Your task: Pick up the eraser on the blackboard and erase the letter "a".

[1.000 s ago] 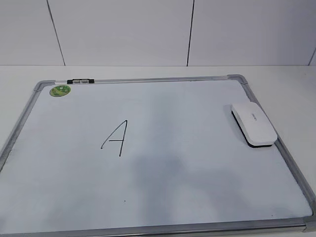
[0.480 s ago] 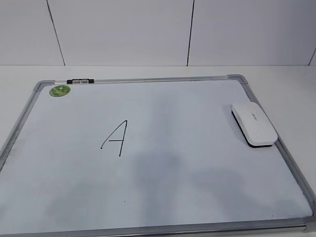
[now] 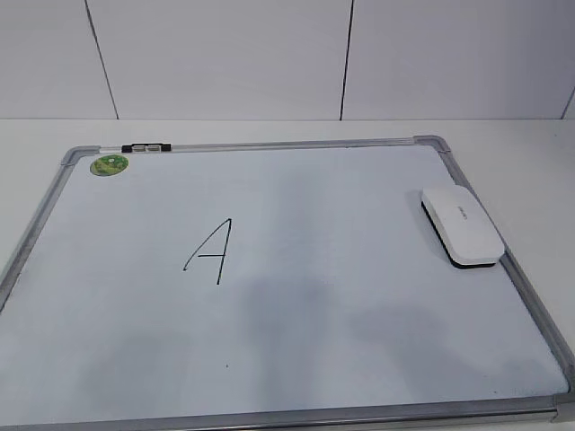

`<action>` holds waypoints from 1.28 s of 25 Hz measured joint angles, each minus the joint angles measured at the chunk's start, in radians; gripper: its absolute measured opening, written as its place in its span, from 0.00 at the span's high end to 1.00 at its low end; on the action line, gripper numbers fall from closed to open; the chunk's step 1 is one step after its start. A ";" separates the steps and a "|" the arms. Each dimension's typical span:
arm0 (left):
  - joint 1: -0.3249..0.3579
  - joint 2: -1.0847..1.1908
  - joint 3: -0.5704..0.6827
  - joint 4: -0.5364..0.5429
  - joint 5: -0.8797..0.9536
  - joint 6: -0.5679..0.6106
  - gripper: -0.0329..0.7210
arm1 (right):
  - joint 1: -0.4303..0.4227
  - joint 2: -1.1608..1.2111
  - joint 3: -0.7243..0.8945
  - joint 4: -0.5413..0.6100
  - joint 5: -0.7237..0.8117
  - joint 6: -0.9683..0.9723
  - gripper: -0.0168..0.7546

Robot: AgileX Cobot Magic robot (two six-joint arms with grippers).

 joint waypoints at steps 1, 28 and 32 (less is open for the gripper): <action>0.000 0.000 0.000 0.000 0.000 0.000 0.64 | 0.000 0.000 0.000 0.000 0.000 0.000 0.25; 0.000 -0.118 0.000 0.004 0.000 0.000 0.64 | 0.000 -0.130 0.000 -0.002 -0.005 0.000 0.25; 0.000 -0.118 0.000 0.004 0.002 0.000 0.64 | 0.000 -0.148 0.000 -0.002 -0.005 0.000 0.25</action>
